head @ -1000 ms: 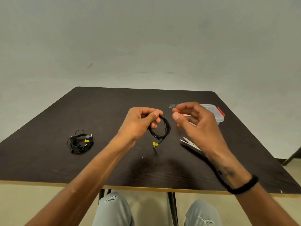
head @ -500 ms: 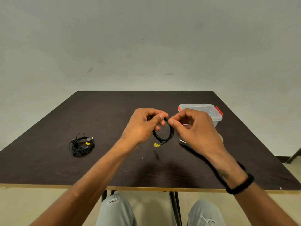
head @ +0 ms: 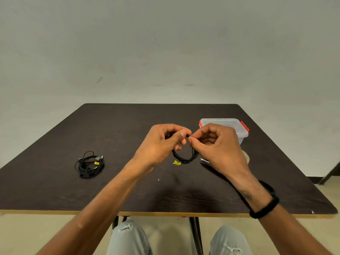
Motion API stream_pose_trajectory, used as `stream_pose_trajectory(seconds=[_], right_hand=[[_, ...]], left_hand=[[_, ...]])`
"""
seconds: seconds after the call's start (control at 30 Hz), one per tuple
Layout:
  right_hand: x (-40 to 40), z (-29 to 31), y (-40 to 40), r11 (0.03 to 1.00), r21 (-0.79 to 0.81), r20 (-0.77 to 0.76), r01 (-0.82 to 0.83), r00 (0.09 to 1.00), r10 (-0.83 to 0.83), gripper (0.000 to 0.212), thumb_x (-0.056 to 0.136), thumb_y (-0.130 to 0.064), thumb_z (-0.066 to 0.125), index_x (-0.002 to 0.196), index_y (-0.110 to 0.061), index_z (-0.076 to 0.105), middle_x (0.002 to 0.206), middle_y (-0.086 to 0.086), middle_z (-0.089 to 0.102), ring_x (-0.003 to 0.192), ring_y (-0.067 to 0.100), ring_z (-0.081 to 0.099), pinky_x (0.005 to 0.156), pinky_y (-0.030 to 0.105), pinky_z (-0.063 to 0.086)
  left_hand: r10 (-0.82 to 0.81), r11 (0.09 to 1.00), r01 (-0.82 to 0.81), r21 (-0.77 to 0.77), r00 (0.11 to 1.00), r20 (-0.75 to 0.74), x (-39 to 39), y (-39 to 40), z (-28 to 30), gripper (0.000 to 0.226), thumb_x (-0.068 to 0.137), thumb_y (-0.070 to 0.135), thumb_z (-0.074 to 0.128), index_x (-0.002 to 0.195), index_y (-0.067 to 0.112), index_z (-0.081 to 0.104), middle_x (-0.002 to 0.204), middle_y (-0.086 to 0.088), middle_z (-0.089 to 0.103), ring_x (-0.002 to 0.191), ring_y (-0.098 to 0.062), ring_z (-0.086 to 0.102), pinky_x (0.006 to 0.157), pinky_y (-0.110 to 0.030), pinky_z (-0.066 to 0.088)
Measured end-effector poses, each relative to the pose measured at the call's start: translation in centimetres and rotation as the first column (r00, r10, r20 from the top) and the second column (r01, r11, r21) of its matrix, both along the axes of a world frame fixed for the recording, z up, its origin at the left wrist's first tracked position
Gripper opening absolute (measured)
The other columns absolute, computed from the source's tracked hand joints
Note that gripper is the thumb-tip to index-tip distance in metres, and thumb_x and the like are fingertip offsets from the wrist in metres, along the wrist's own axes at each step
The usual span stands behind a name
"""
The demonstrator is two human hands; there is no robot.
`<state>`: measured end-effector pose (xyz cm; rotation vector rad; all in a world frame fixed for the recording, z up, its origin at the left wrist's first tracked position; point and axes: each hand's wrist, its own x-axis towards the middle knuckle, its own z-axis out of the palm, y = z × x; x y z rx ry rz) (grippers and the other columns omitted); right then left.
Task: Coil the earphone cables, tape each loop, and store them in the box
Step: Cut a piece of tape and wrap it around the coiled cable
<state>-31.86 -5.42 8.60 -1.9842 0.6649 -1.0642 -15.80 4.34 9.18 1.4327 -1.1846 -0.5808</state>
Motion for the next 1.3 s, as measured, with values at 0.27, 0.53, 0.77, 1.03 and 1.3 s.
stream_pose_trajectory(seconds=[0.27,0.53,0.77,1.03,1.3], right_hand=[[-0.3,0.4,0.4,1.000,-0.030,-0.001,-0.001,1.000,0.001,0.017,0.082,-0.015,0.087,0.087,-0.023,0.074,0.081,-0.008,0.077,0.076,0.007,0.076,0.072,0.028,0.064],[-1.0,0.9,1.4,0.999,0.041,0.009,0.022,1.000,-0.022,0.049,0.083,-0.019,0.087,0.114,-0.026,0.050,0.081,-0.009,0.079,0.074,0.004,0.076,0.071,0.020,0.061],[-0.3,-1.6,1.8,0.795,-0.529,0.093,0.296,0.952,-0.293,0.021,0.084,-0.018,0.086,0.093,-0.018,0.067,0.119,0.005,0.053,0.108,0.013,0.057,0.080,0.023,0.056],[-0.5,-2.1,0.9,0.844,-0.484,0.056,0.231,0.971,-0.234,0.016,0.089,-0.021,0.081,0.104,-0.018,0.082,0.132,0.007,0.056,0.116,0.021,0.056,0.088,0.030,0.055],[-1.7,0.1,-0.2,0.995,-0.081,-0.192,-0.055,0.981,0.039,0.008,0.089,-0.031,0.082,0.095,-0.028,0.079,0.112,-0.013,0.068,0.105,0.002,0.066,0.091,0.028,0.059]], left_hand=[[0.088,0.993,-0.102,0.067,0.979,0.185,0.3,0.2,0.1,0.011,0.095,0.038,0.073,0.098,0.030,0.081,0.087,0.014,0.078,0.077,0.004,0.067,0.077,-0.027,0.052],[0.144,0.989,-0.148,0.004,0.972,0.183,-0.6,0.3,-0.5,0.010,0.095,0.033,0.074,0.092,0.027,0.081,0.074,0.015,0.072,0.069,0.003,0.062,0.070,-0.021,0.047],[0.261,0.965,-0.257,-0.049,0.955,0.139,-2.3,-0.1,-1.0,0.010,0.095,0.029,0.074,0.095,0.024,0.083,0.085,0.013,0.078,0.084,0.002,0.072,0.082,-0.022,0.057],[0.242,0.969,-0.229,-0.094,0.955,0.172,-2.6,0.0,-0.7,0.010,0.096,0.027,0.073,0.097,0.024,0.082,0.090,0.013,0.079,0.090,-0.001,0.073,0.088,-0.030,0.060],[0.135,0.985,-0.070,-0.155,0.877,0.462,-1.2,0.9,-0.6,0.011,0.097,0.029,0.072,0.103,0.023,0.079,0.096,0.012,0.075,0.093,-0.008,0.071,0.081,-0.026,0.056]])
